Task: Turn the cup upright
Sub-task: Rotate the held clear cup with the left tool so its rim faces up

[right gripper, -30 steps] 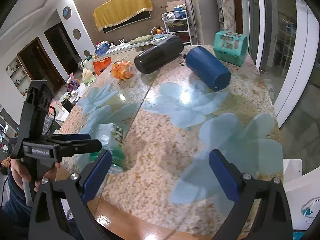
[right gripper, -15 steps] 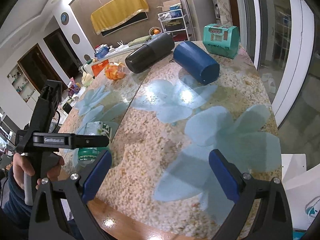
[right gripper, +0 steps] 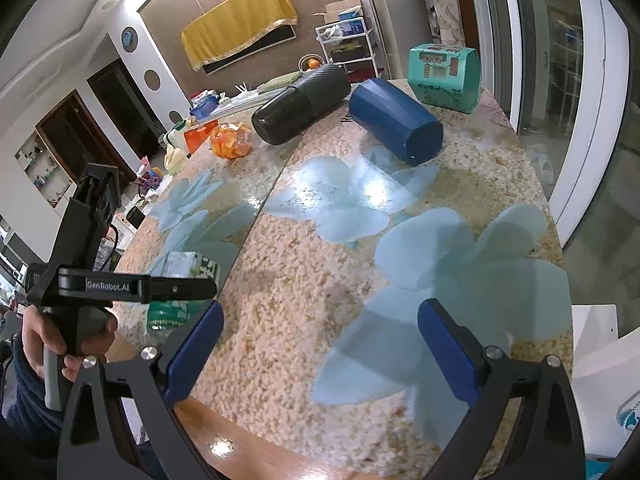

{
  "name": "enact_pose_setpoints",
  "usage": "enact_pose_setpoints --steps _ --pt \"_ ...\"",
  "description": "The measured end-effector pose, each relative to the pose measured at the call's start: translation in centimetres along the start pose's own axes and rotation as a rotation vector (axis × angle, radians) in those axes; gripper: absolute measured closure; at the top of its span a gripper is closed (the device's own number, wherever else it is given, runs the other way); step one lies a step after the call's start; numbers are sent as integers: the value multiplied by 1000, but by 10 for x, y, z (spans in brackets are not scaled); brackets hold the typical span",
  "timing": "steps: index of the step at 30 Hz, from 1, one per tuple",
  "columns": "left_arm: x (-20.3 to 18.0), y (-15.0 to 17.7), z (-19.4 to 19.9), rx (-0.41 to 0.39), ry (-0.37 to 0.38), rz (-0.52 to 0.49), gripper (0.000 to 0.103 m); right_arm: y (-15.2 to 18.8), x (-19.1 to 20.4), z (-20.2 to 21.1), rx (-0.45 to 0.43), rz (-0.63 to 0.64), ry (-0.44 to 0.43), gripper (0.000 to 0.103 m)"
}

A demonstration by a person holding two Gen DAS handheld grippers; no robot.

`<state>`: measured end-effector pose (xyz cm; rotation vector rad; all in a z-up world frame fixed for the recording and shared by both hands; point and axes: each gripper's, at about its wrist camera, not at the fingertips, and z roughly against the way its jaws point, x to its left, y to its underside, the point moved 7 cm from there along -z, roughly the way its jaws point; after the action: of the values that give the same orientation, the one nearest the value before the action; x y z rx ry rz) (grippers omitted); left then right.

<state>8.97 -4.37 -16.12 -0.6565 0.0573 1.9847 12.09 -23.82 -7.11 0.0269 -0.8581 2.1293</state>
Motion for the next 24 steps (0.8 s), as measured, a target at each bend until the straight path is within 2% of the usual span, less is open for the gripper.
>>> enact_pose_setpoints --steps 2,3,9,13,15,17,23,24 --pt "1 1 1 -2 15 -8 28 -1 3 0 -6 0 -5 5" --pt "1 2 1 -2 20 -12 33 -2 4 -1 -8 0 -5 5" --pt "8 5 6 30 53 -37 35 -10 12 -1 -32 10 -9 5" --pt "10 11 6 129 35 -26 28 -11 15 -7 -24 17 -11 5" --pt "14 9 7 136 29 5 10 -11 17 -11 -18 18 -17 5" --pt "18 8 7 131 37 37 5 -10 18 -14 -13 16 -17 5" --pt "16 11 6 135 45 55 5 -10 19 -16 -8 17 -19 5" --pt "16 12 6 144 51 61 9 -10 19 -16 -9 16 -19 5"
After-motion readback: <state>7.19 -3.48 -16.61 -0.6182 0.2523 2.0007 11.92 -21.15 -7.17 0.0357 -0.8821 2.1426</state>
